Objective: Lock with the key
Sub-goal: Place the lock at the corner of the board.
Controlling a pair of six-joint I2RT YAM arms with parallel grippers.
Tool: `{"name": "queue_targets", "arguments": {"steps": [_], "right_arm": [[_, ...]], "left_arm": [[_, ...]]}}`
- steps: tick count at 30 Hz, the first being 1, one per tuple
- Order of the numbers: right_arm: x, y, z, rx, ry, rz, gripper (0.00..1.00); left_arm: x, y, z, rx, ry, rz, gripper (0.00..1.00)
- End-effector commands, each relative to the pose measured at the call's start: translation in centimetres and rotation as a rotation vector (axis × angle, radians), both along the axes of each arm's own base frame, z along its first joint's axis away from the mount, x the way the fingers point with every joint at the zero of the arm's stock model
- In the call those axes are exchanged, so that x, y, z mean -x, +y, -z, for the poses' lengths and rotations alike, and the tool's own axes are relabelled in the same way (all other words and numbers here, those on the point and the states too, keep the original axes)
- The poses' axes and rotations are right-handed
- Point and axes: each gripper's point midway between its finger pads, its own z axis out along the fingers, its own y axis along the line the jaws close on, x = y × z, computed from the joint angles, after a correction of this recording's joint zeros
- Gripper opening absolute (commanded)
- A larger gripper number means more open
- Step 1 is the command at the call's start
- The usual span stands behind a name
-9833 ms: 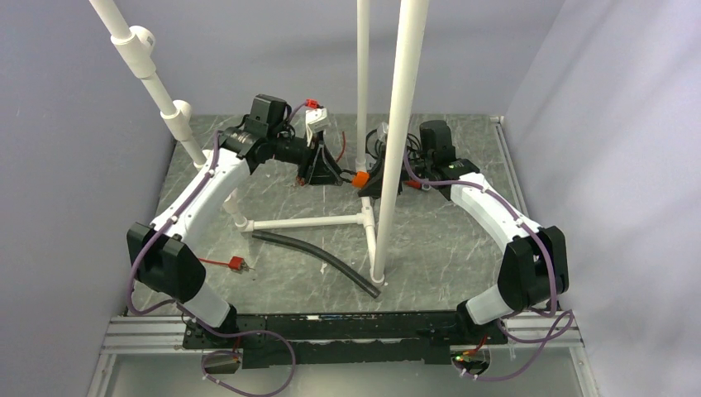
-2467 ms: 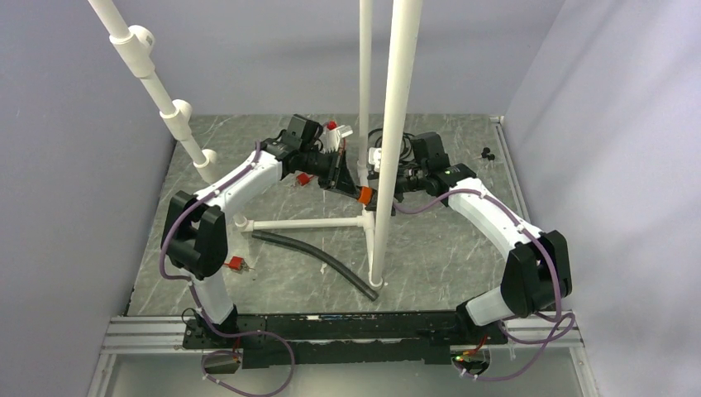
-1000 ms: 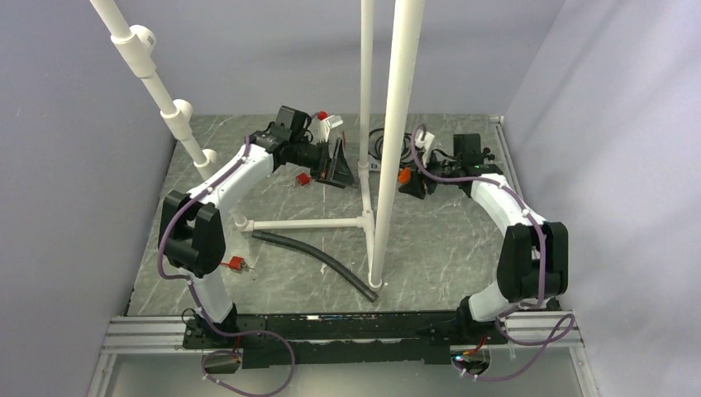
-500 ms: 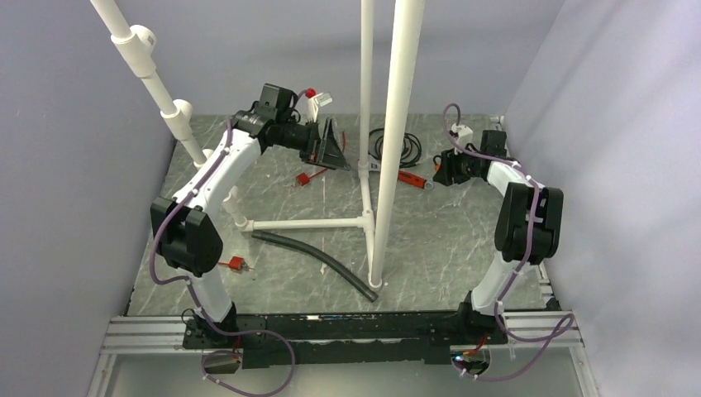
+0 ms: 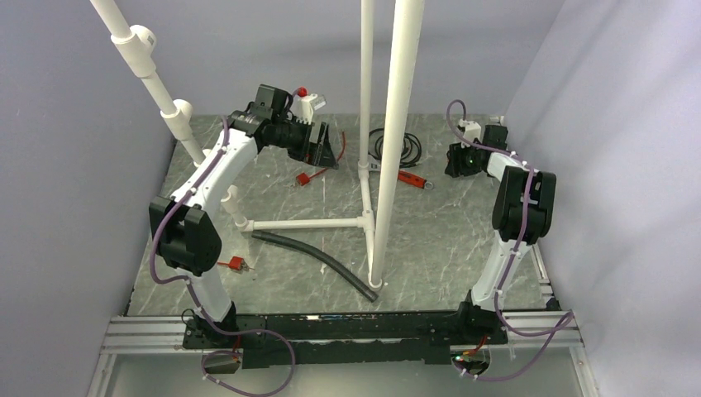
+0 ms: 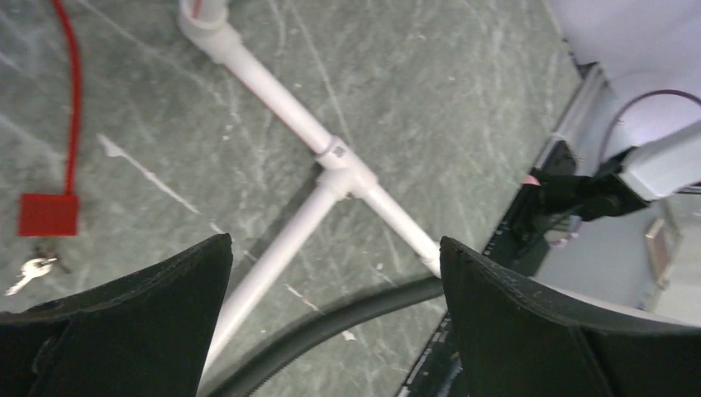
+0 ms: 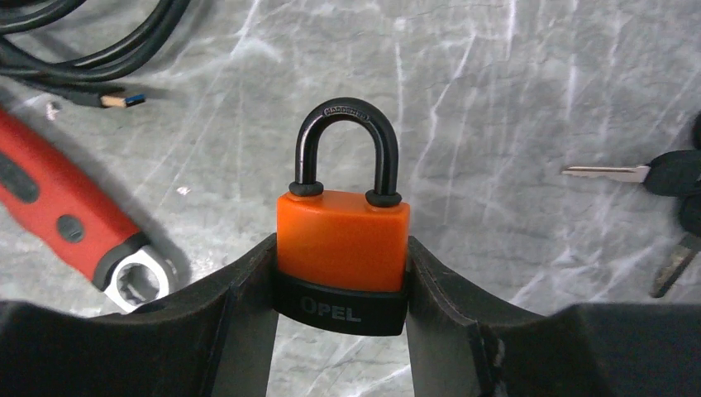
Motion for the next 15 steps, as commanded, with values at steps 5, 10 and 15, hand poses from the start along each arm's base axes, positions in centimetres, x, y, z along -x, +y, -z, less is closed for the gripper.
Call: {"name": "queue_targets", "arguments": {"steps": [5,10,15], "right_arm": [[-4.4,-2.5,-2.8,0.049,-0.116,0.066,0.70],[-5.1,-2.6,-3.0,0.037,-0.115,0.076,0.82],[-5.3,-2.3,-5.5,0.017,-0.148,0.079,0.91]], "left_arm": [[-3.4,2.4,4.0,-0.202,-0.121,-0.025,1.00],[-4.5,3.7,5.7,-0.284,-0.128,-0.072,0.99],[-5.6,4.8,7.8,-0.378,-0.141,-0.045,0.99]]}}
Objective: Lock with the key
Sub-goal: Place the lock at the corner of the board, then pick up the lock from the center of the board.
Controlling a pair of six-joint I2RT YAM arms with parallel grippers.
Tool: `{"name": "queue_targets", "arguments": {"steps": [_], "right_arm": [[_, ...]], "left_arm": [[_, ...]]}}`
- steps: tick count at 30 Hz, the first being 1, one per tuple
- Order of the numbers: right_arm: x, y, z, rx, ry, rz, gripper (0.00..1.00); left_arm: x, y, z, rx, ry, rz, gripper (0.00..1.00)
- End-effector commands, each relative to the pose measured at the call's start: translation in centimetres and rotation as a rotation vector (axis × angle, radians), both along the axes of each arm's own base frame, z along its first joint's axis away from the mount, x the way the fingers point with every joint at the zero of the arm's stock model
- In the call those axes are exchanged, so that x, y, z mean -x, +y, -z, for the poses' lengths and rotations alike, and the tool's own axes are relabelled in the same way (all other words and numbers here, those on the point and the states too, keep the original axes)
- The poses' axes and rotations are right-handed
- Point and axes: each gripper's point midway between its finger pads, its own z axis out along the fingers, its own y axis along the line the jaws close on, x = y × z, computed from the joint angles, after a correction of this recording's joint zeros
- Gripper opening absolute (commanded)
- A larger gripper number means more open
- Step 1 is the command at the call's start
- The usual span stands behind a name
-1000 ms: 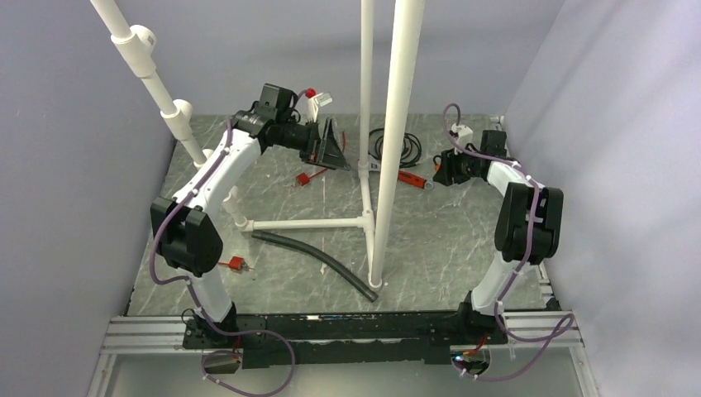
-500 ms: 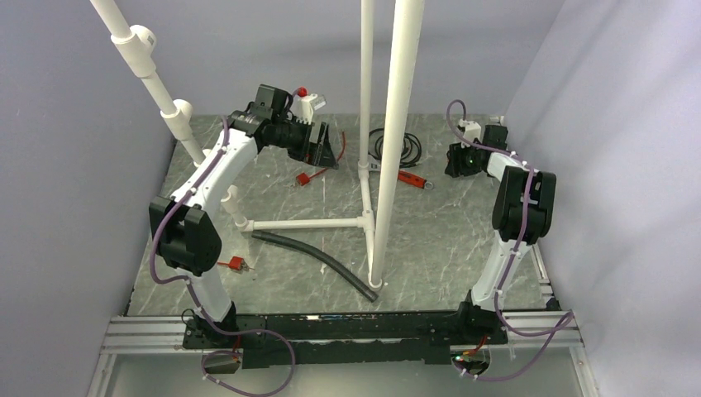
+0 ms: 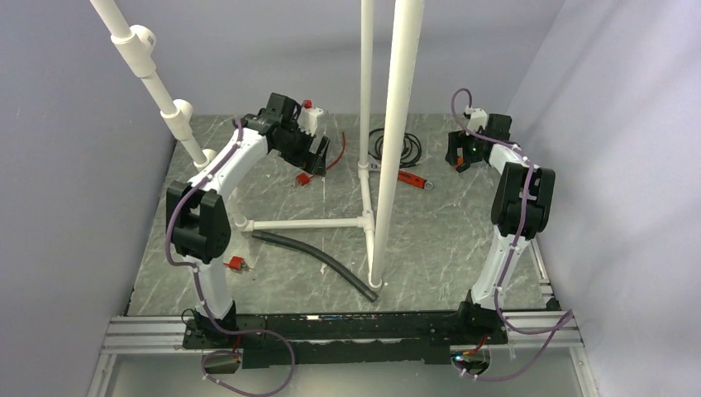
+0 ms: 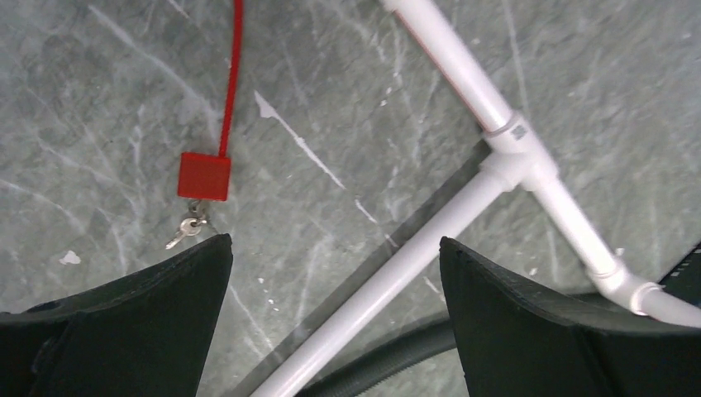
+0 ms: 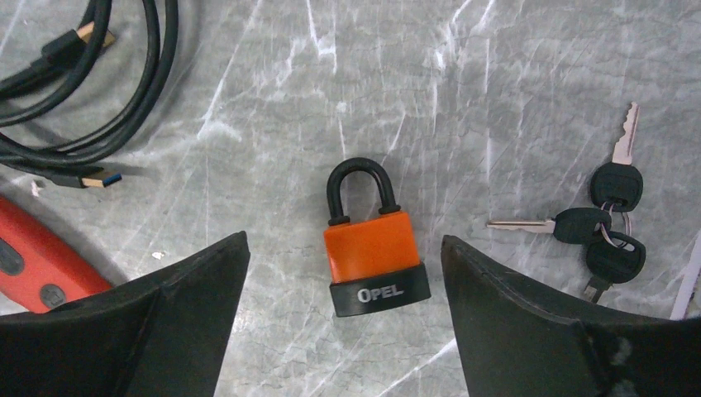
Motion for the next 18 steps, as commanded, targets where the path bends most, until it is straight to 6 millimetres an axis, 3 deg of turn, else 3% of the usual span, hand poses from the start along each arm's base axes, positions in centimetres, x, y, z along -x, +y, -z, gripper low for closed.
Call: {"name": "queue_targets", "arguments": {"steps": [1,10,18], "right_arm": [[-1.3,-0.3,-4.5,-0.013,-0.089,0.015,0.92],[2.0,2.5,-10.4,-0.089,-0.113,-0.065,1.00],[4.6,6.6,-13.5,-0.228,-0.105,-0.130,1.00]], "left_arm": [[-1.6,1.2,1.1,-0.090,-0.053,0.029,0.99],[-3.2,1.1,4.0,-0.145,-0.051,0.108,0.99],[-5.1,2.2,6.8,-0.191,-0.043,0.098,0.91]]}}
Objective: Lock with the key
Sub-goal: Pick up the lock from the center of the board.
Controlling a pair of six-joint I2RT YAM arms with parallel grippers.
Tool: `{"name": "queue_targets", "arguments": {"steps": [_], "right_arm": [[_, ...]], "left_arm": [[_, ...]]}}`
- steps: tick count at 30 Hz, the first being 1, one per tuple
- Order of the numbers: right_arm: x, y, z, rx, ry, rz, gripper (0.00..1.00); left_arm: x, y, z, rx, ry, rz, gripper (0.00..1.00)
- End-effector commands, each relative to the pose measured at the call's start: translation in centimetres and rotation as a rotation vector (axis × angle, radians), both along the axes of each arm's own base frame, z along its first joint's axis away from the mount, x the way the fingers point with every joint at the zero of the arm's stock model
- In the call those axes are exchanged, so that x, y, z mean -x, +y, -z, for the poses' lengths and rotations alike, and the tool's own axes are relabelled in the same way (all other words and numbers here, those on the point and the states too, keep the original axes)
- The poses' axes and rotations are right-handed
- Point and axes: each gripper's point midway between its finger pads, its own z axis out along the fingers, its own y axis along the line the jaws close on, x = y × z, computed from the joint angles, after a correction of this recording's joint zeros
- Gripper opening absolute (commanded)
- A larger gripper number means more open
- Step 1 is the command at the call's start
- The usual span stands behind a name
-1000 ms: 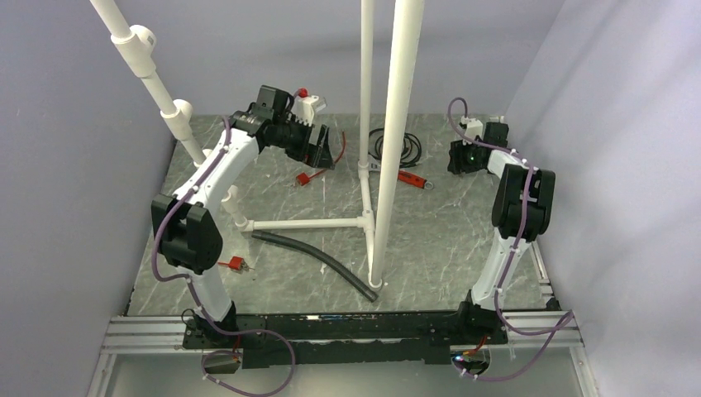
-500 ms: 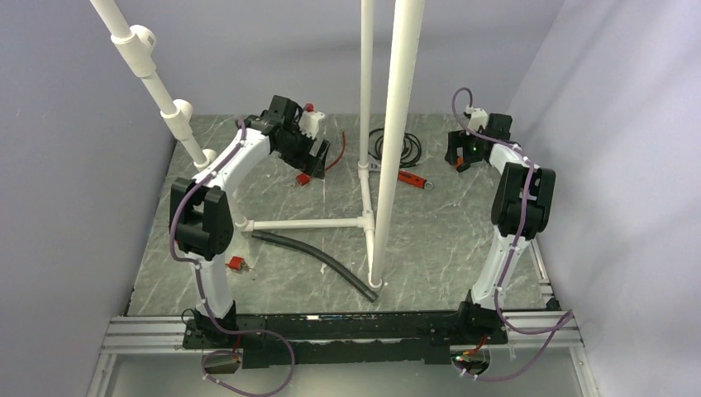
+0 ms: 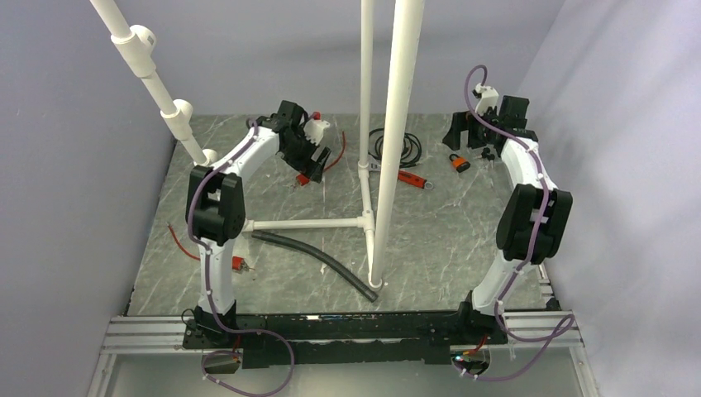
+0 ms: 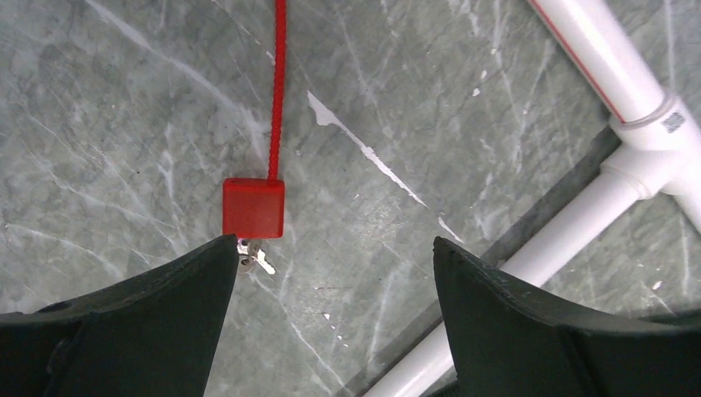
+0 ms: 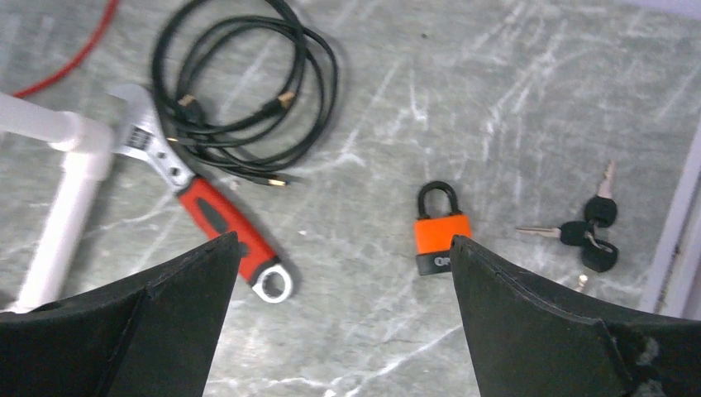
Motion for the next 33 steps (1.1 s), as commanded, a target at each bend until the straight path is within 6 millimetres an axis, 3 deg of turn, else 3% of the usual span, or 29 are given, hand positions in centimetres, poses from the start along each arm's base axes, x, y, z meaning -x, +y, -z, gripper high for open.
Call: {"name": "queue_targets", "arguments": {"steps": [1,10,17,25,30,33], "right_arm": [[2.3,3.3,-1.8,-0.120,0.027,-0.055,1.00],[5.3,8.0,-3.0,-0.201,0.039,-0.123,1.00],[6.1,9.5,-3.8,-0.241,0.046,-0.149,1.00],[7.1,11.8,-4.8,-0.323,0.066,-0.177,1.00],[7.3,12.1,-4.8,-0.326,0.069,-0.182,1.00],[7.5,12.6,-5.0,-0.344,0.075,-0.187,1.00]], "left_arm": [[-2.0,0.8,0.1,-0.029,-0.058,0.013,0.90],[-3.7,1.1,2.7,-0.070,-0.059,0.045,0.69],[-4.4,1.6,4.8,-0.122,-0.025,0.044,0.68],[-3.8,1.9,7.2,-0.142,0.037,0.031,0.61],[-3.2,2.4,8.0,-0.166,0.068,0.030,0.47],[-2.6,2.2,7.5,-0.153,0.089,0.023,0.36]]}}
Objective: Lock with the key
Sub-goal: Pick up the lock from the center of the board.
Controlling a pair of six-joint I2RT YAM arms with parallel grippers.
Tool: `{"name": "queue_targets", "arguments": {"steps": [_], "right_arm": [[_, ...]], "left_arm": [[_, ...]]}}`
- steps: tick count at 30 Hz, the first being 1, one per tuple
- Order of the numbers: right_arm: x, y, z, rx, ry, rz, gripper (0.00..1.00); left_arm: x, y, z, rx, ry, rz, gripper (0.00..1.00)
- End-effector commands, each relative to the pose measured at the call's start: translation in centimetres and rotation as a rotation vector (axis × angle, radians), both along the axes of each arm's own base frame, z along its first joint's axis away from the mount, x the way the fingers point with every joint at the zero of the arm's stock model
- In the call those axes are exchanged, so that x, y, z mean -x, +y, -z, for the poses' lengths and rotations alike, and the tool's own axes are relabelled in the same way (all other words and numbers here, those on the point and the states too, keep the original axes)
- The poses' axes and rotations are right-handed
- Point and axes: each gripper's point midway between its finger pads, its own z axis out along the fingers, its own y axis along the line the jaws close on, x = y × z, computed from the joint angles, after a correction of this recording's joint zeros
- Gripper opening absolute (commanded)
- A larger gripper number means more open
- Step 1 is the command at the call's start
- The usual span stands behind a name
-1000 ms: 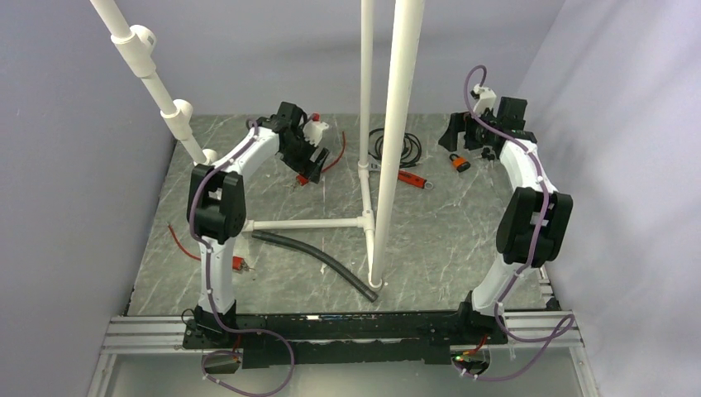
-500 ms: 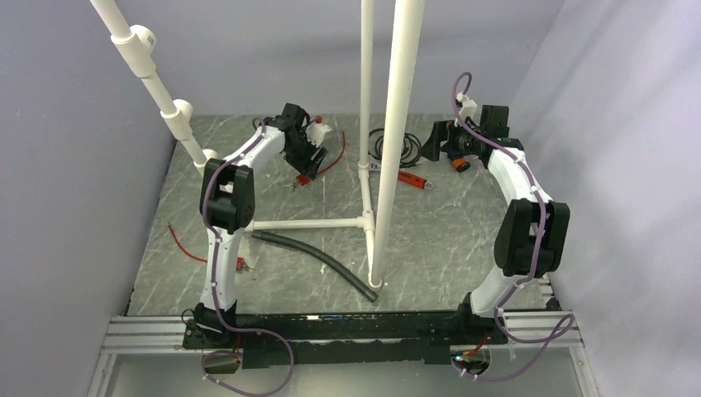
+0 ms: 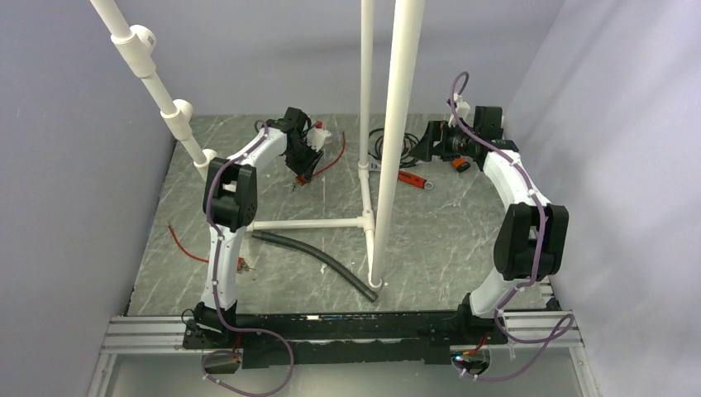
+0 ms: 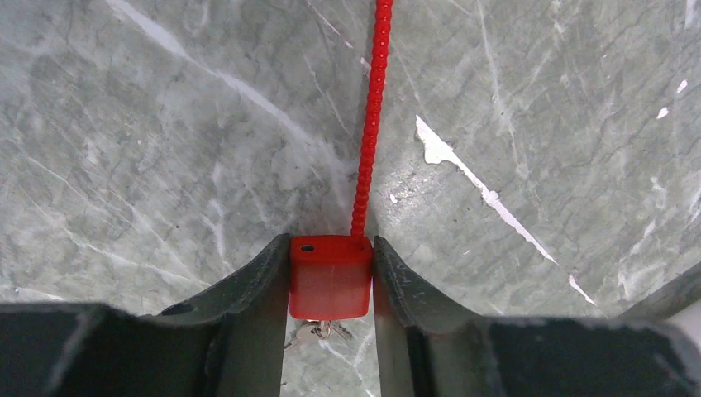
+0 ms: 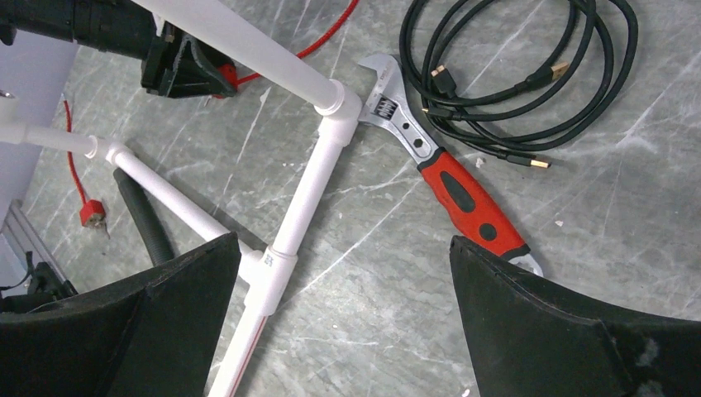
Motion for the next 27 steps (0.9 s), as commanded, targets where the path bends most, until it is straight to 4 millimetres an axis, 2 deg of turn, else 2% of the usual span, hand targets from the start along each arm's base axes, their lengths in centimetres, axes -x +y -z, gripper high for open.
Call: {"name": "queue_targets", "arguments": {"steps": [1,6,9,11,20,27], "right_arm": [[0.4,0.9,-2.7,-0.042,-0.062,-0.016,1.00],[1.2,2.5,-2.9,-0.077,-0.047,-0.041,1.00],[2.0,4.6,-2.9,-0.094,-0.031,-0.080,1.00],[2.3,5.4,-2.8,-0.107,-0.016,-0.090,0.99],[3.2,9.1,-1.4,-0.162,0.090,-0.106,0.98],[3.7,13.0,-0.6,-0.236,0.213,-0.124,0.90]], "left_arm": [[1.1,0.0,-0.1,-0.001,0.051,-0.008,0.32],[1.8,-0.4,-2.5,0.050,0.053,-0.094,0.08],[2.2,-0.8,-4.2,0.097,0.045,-0.168,0.00],[2.6,-1.1,-5.8,0.139,0.039,-0.211,0.00],[5.4,-3.0,-9.7,0.359,0.036,-0.366,0.00],[7.7,-5.7,-13.5,0.503,-0.019,-0.330,0.00]]}}
